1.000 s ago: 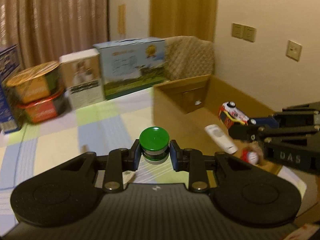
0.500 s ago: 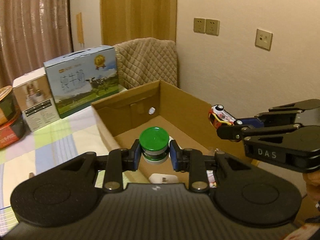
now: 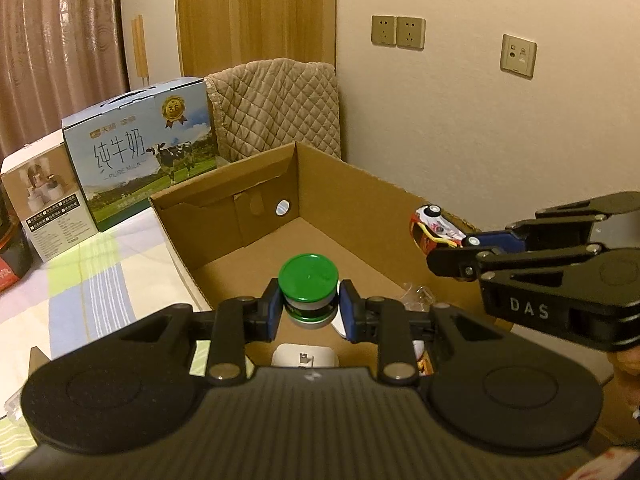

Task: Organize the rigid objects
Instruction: 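Carry the jar and car over the box and open the left tool, then open the right tool to drop the toy car into the box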

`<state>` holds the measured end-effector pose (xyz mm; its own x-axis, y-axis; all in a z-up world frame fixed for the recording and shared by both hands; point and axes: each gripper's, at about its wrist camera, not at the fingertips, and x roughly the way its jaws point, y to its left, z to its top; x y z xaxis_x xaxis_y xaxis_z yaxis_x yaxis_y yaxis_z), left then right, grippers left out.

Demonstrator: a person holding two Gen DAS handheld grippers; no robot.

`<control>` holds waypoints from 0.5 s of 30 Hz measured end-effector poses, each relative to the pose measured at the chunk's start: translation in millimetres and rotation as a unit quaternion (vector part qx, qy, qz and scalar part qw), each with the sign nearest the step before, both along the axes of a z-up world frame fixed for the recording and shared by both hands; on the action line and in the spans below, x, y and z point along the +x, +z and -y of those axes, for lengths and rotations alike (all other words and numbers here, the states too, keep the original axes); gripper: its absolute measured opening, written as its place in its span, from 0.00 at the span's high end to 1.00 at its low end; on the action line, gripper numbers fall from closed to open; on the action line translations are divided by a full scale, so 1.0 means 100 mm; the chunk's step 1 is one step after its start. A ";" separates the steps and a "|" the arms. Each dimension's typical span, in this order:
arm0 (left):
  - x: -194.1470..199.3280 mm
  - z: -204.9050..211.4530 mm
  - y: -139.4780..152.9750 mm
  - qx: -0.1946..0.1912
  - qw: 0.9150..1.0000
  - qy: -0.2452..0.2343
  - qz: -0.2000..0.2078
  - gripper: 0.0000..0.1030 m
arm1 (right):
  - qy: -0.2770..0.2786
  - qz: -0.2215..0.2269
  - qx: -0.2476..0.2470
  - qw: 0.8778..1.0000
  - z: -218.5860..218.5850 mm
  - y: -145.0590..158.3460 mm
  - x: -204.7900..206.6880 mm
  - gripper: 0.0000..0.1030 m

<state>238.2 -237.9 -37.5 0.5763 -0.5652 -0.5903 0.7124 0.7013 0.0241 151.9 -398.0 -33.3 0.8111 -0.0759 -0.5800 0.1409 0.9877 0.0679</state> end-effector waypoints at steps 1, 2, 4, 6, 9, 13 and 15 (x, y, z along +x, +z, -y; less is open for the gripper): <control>0.00 0.01 -0.01 0.000 1.000 0.001 -0.001 0.75 | 0.000 0.000 0.000 1.000 0.00 0.00 -0.01 0.87; 0.00 0.01 -0.01 -0.001 1.000 0.002 -0.001 0.75 | 0.000 0.001 -0.001 1.000 0.00 0.00 0.00 0.87; 0.00 0.01 -0.02 -0.006 1.000 0.003 0.004 0.68 | -0.001 0.001 -0.002 1.000 0.00 0.00 -0.01 0.87; 0.00 0.01 -0.03 -0.009 1.000 0.008 0.005 0.42 | -0.002 0.001 -0.002 1.000 0.00 0.01 -0.01 0.87; 0.00 -0.04 0.00 -0.012 1.000 0.011 0.010 0.38 | -0.003 0.002 -0.005 1.000 0.00 0.02 -0.02 0.87; 0.04 -0.16 0.06 -0.017 0.999 0.027 0.017 0.38 | -0.005 0.003 -0.003 1.000 0.03 0.03 -0.02 0.87; 0.05 -0.22 0.09 -0.016 0.999 0.036 0.022 0.38 | -0.005 0.004 -0.001 1.000 0.03 0.03 -0.02 0.87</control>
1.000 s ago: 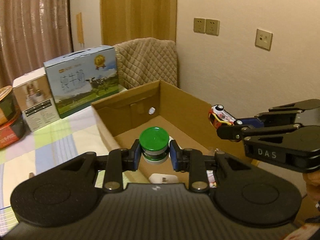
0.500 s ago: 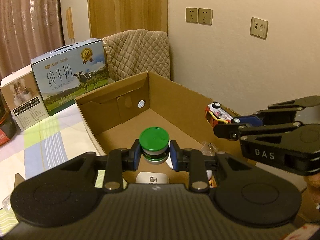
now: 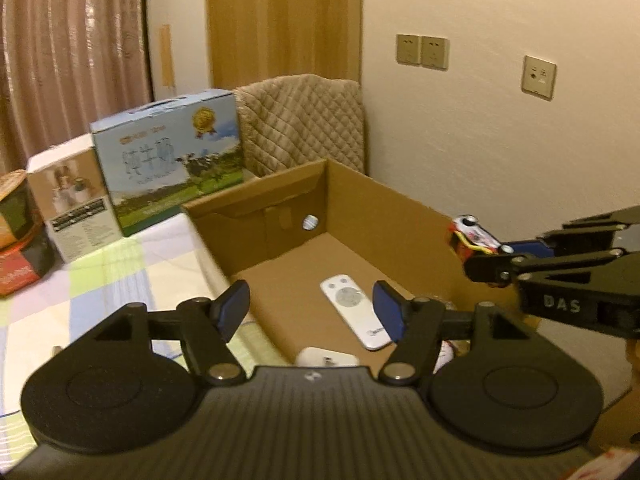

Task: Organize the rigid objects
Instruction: 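Open the right tool to drop the toy car into the box, then withdraw both tools from the box back over the table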

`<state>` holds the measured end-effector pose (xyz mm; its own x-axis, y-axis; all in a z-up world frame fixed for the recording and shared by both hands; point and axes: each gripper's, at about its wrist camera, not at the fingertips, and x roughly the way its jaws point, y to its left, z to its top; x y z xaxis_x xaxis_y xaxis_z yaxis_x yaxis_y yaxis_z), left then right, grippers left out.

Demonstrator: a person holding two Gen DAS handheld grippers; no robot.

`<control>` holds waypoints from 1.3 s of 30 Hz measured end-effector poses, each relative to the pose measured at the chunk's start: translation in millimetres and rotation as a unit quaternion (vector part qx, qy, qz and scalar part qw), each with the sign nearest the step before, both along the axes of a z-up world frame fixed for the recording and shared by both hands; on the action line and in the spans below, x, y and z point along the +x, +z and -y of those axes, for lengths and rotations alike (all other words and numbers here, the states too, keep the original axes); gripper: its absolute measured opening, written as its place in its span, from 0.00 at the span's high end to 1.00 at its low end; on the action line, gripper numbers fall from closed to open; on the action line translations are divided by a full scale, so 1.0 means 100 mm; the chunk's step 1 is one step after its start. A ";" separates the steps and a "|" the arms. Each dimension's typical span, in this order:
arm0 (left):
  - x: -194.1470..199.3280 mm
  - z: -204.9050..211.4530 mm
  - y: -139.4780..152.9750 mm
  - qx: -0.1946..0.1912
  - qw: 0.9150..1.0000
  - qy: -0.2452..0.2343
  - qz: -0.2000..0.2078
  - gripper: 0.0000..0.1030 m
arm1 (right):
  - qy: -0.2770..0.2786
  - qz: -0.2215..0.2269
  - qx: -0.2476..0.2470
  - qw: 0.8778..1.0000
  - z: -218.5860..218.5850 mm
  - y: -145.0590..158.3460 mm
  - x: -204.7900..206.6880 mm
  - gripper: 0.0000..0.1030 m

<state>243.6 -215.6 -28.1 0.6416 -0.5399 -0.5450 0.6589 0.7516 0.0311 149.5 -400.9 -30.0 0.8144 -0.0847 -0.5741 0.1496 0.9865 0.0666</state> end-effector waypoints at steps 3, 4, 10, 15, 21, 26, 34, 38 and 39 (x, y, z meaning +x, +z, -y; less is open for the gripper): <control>0.03 -0.10 0.03 -0.004 1.000 0.014 0.002 0.39 | 0.003 0.000 0.003 1.000 -0.02 0.00 0.00 0.87; 0.04 -0.13 0.04 -0.005 1.000 0.018 0.003 0.39 | 0.004 0.000 0.005 1.000 -0.03 0.01 0.00 0.87; 0.07 -0.25 0.09 -0.011 0.999 0.032 0.006 0.38 | 0.013 0.002 0.014 1.000 -0.09 0.02 0.01 0.87; 0.06 -0.30 0.11 -0.011 0.999 0.036 0.010 0.38 | 0.019 0.014 0.067 0.997 -0.04 0.04 0.04 0.84; 0.08 -0.45 0.12 -0.010 0.999 0.050 0.012 0.37 | 0.008 0.037 0.094 0.995 0.04 0.14 0.01 0.48; 0.08 -0.61 0.13 -0.007 0.998 0.062 0.015 0.37 | 0.006 0.041 0.080 0.996 -0.01 0.18 -0.02 0.48; 0.08 -0.97 0.16 -0.003 0.996 0.090 0.021 0.35 | 0.024 0.058 0.061 0.996 -0.28 0.30 -0.03 0.48; 0.09 -1.25 0.19 0.000 0.993 0.116 0.028 0.34 | 0.041 0.072 0.056 0.995 -0.48 0.41 -0.04 0.48; 0.10 -1.33 0.19 0.001 0.992 0.123 0.029 0.33 | 0.047 0.075 0.054 0.995 -0.52 0.43 -0.03 0.48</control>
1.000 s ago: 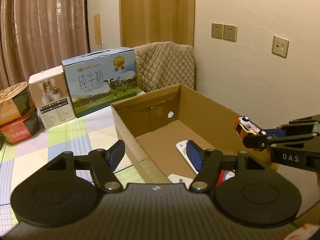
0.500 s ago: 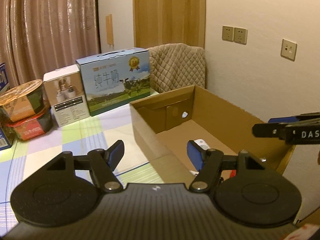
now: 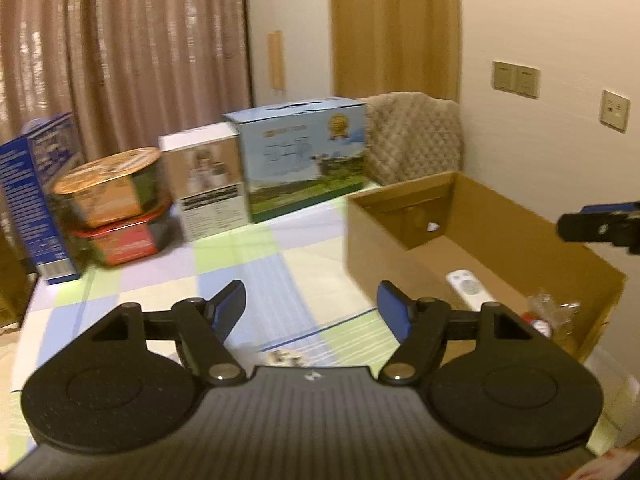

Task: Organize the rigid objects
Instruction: 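Withdraw both tools from the box back over the table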

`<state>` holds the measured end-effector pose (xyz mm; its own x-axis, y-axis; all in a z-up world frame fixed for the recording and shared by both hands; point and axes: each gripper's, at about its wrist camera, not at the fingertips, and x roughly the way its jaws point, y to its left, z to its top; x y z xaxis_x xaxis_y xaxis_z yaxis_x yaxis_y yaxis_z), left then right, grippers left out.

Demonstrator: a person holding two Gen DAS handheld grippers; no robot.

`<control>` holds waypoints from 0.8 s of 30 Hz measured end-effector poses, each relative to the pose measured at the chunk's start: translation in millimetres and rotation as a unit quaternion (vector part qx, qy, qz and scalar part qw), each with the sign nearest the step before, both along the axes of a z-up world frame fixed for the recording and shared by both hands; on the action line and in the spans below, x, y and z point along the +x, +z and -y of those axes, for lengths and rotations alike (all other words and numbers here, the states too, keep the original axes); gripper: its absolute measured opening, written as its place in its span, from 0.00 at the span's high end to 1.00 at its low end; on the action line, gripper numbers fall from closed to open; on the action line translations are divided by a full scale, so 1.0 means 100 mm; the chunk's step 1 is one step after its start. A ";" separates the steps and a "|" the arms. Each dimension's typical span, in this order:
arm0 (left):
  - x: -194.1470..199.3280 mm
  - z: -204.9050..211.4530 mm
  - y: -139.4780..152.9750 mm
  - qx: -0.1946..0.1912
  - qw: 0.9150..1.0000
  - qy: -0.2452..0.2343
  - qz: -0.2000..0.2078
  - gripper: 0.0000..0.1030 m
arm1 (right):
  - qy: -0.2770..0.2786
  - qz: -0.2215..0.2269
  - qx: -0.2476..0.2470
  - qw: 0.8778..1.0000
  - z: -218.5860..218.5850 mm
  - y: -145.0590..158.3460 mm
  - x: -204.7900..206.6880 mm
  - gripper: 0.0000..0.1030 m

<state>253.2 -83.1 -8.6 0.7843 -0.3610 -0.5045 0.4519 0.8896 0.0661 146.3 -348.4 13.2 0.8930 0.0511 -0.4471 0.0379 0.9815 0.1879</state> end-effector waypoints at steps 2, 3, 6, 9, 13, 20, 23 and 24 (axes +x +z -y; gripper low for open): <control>0.01 -0.17 0.01 0.004 1.000 0.014 0.001 0.31 | 0.013 0.008 -0.004 1.000 -0.14 0.05 0.00 0.48; 0.01 -0.26 0.00 0.005 1.000 0.023 0.001 0.31 | 0.019 0.011 -0.005 1.000 -0.20 0.07 0.00 0.47; 0.02 -0.54 -0.01 0.010 0.999 0.049 0.001 0.29 | 0.039 0.019 -0.006 0.999 -0.42 0.11 0.01 0.47; 0.02 -0.79 -0.04 0.014 0.997 0.070 -0.001 0.28 | 0.059 0.024 -0.007 0.998 -0.63 0.11 0.02 0.46; 0.00 -1.02 -0.09 0.020 0.996 0.089 -0.003 0.27 | 0.084 0.023 -0.008 0.996 -0.91 0.07 0.08 0.46; 0.00 -1.29 -0.28 0.040 0.994 0.102 -0.018 0.26 | 0.115 0.006 -0.007 0.993 -1.30 -0.16 0.21 0.45; 0.03 -1.38 -0.36 0.045 0.993 0.106 -0.027 0.26 | 0.124 -0.006 -0.010 0.992 -1.43 -0.31 0.30 0.45; 0.03 -1.41 -0.39 0.047 0.993 0.107 -0.030 0.26 | 0.126 -0.008 -0.011 0.992 -1.46 -0.36 0.32 0.45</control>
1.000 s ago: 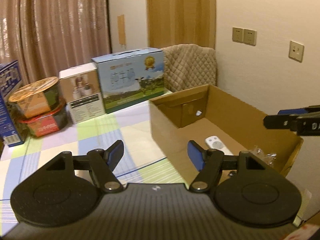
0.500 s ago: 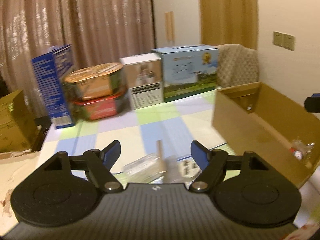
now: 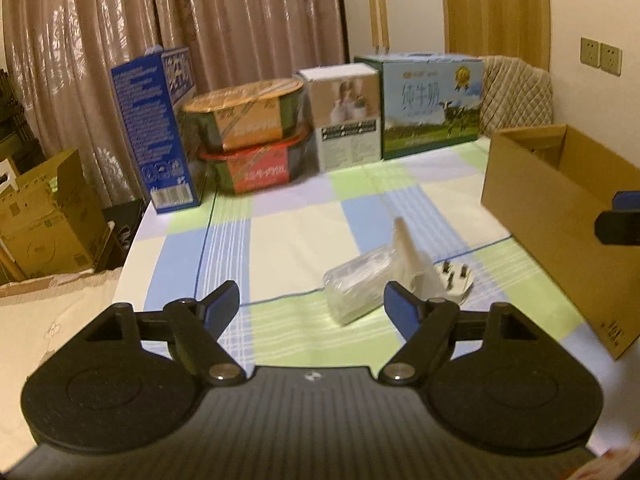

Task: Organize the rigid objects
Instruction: 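Withdraw both tools from the box back over the table, then reach the right tool to the white three-pin plug and close on it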

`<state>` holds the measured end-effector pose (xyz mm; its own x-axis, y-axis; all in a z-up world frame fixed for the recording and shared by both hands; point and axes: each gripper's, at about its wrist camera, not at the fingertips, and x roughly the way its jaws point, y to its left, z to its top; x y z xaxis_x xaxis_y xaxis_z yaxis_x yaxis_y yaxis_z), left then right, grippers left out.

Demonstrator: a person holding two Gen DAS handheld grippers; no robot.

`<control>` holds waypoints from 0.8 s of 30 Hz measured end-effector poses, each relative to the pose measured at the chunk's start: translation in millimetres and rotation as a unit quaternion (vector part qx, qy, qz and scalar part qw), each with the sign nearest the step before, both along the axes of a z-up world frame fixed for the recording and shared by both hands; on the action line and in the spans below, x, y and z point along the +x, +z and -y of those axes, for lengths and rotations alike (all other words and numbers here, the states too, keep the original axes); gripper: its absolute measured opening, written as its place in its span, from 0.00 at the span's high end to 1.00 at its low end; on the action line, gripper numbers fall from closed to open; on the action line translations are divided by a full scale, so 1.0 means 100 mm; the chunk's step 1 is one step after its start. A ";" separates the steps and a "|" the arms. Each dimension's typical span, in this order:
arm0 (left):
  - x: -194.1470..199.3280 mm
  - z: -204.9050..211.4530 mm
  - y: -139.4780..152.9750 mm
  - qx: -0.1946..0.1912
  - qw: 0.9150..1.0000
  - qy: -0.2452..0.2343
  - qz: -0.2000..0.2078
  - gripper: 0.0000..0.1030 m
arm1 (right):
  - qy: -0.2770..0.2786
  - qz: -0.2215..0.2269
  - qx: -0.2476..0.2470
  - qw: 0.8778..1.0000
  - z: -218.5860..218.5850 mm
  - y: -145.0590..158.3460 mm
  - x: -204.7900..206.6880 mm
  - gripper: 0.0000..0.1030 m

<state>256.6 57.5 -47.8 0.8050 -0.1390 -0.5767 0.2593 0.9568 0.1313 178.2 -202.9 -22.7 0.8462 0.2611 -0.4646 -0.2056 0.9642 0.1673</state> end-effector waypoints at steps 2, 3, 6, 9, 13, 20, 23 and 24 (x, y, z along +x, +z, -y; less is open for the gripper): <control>0.00 -0.05 -0.06 0.004 1.000 0.002 -0.004 0.26 | 0.003 -0.007 -0.004 1.000 -0.06 -0.11 0.06 0.45; 0.01 -0.07 -0.09 0.005 1.000 0.003 -0.007 0.26 | 0.004 -0.011 -0.005 1.000 -0.08 -0.16 0.10 0.45; 0.07 -0.11 -0.18 0.007 1.000 0.006 -0.018 0.26 | 0.004 -0.023 -0.008 1.000 -0.13 -0.32 0.21 0.45; 0.12 -0.12 -0.26 0.013 1.000 0.005 -0.028 0.26 | 0.006 -0.032 -0.010 0.999 -0.17 -0.44 0.30 0.45; 0.17 -0.10 -0.29 0.015 1.000 -0.001 -0.028 0.26 | 0.005 -0.042 -0.013 0.999 -0.19 -0.58 0.41 0.45; 0.31 -0.06 -0.36 0.019 0.999 -0.006 -0.030 0.26 | 0.007 -0.059 -0.029 0.998 -0.21 -0.79 0.61 0.45; 0.36 -0.04 -0.38 0.021 0.999 -0.008 -0.029 0.26 | 0.005 -0.067 -0.038 0.997 -0.21 -0.87 0.69 0.45; 0.37 -0.03 -0.39 0.021 0.999 -0.009 -0.029 0.26 | 0.004 -0.069 -0.042 0.997 -0.21 -0.90 0.73 0.45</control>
<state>293.2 60.6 -86.9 0.7679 -0.1271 -0.6278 0.2839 0.9461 0.1556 250.9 -181.4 -112.7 0.7704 0.2231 -0.5973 -0.1942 0.9744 0.1134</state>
